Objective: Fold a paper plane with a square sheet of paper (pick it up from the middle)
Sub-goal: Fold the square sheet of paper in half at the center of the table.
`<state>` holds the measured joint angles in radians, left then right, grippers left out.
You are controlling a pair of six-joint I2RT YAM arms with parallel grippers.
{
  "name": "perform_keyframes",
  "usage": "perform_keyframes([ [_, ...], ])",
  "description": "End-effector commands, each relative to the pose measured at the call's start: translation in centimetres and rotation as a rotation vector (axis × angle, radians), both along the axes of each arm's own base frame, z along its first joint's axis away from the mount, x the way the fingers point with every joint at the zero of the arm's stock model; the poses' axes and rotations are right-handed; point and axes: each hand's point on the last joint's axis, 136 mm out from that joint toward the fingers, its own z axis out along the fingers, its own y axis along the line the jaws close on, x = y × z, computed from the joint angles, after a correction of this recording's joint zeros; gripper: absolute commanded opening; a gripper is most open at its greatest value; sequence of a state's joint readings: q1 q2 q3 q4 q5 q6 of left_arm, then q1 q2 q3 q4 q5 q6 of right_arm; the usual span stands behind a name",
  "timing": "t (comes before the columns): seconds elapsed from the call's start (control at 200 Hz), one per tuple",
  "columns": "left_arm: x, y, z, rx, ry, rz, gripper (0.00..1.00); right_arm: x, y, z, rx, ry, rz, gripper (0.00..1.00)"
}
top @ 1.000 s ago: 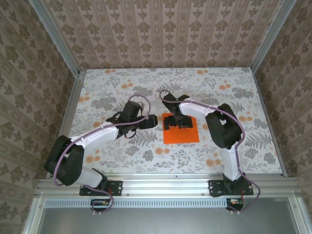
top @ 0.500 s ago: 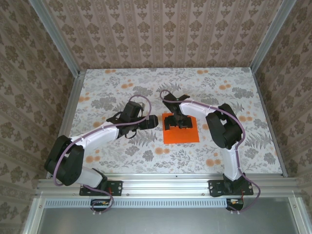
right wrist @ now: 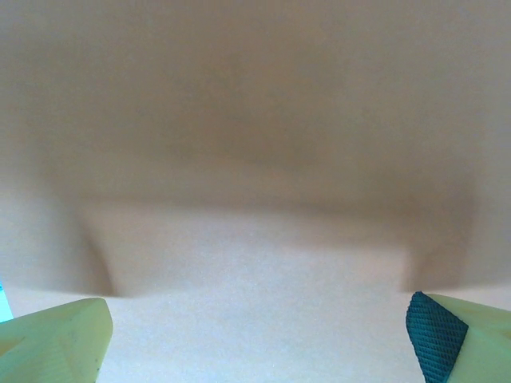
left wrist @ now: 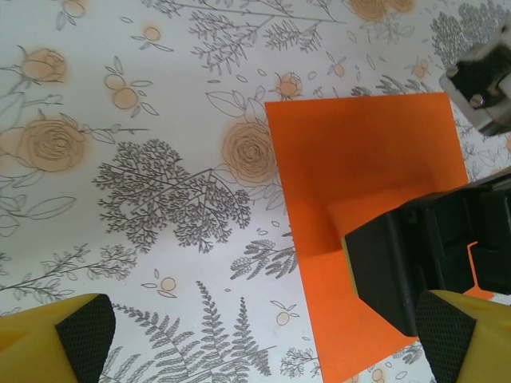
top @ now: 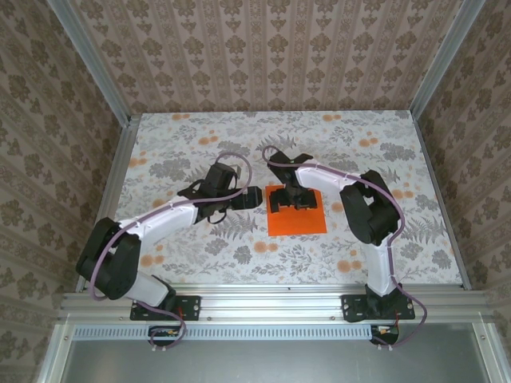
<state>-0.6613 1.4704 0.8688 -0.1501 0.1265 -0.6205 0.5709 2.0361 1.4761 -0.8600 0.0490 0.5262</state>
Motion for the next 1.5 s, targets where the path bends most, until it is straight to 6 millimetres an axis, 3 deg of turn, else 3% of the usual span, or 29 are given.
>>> perform_keyframes([
  [0.0,-0.3,-1.1,0.3,0.004,0.007,-0.06,1.0,0.4,-0.7,1.3,-0.012,-0.019,0.003,0.99],
  [0.4,-0.5,-1.4,-0.2,0.019,0.02,-0.068,1.0,-1.4,-1.3,-3.4,-0.025,0.1,-0.011,0.99],
  [0.81,-0.4,-1.2,-0.2,0.038,0.025,-0.064,1.0,-1.9,-2.1,-3.8,-0.068,0.111,-0.013,0.93],
  [1.02,-0.5,-1.2,-0.2,0.044,0.026,-0.066,1.0,-1.1,-1.9,-1.8,-0.07,0.074,-0.002,0.89],
  [1.36,-0.2,0.7,0.1,0.066,-0.007,0.027,1.0,-0.3,-0.3,3.9,0.06,-0.032,-0.003,0.57],
  [1.495,-0.1,1.7,0.6,0.07,-0.027,0.07,1.0,-0.5,1.3,6.1,0.185,-0.061,-0.002,0.54],
])
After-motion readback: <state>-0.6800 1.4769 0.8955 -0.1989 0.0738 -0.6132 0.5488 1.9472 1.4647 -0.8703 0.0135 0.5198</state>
